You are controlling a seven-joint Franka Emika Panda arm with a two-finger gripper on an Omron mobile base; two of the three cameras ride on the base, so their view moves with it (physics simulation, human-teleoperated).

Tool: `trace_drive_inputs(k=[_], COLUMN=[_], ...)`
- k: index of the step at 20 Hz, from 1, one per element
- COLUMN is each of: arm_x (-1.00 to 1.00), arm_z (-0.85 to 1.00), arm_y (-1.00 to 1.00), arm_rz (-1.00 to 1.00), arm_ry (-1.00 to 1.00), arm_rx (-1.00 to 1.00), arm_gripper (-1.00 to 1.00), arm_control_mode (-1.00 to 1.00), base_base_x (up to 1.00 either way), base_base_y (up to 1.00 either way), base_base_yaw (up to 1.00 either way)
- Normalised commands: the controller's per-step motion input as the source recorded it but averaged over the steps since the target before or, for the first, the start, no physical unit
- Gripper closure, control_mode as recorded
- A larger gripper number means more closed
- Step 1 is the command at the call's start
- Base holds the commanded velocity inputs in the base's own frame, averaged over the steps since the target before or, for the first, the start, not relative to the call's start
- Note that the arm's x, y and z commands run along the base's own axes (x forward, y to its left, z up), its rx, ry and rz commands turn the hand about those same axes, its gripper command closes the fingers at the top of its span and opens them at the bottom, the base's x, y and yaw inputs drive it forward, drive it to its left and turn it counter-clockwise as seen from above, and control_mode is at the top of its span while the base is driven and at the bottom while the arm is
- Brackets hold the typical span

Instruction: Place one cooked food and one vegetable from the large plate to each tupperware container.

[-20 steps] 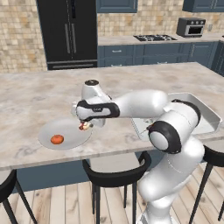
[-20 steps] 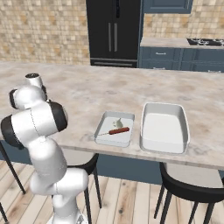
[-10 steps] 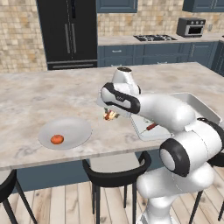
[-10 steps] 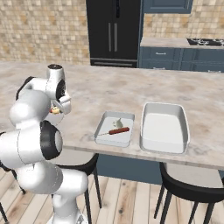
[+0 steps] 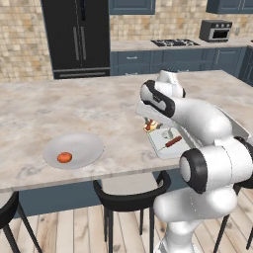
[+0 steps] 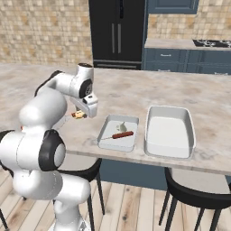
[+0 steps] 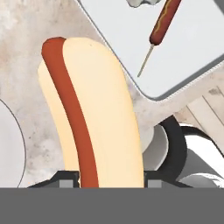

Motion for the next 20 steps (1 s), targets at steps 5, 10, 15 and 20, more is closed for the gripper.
trace_drive_inputs(k=[5,10,15,20], arm_x=[0.00,0.02,0.05,0.23], arm_z=[0.04,0.00,0.00,0.00], arm_y=[-1.00,-1.00,-0.97,-0.99], arm_rz=[0.00,0.00,-0.01,-0.01], arm_ry=[0.07,0.01,0.01,0.08], arm_rx=[0.00,-0.06,-0.14,-0.05], arm_gripper=[1.00,1.00,1.00,1.00], arm_control_mode=[-1.00,-1.00,-1.00,-1.00], base_base_x=[0.00,0.00,0.00,0.00], base_base_y=[0.00,0.00,0.00,0.00], base_base_yaw=[0.00,0.00,0.00,0.00])
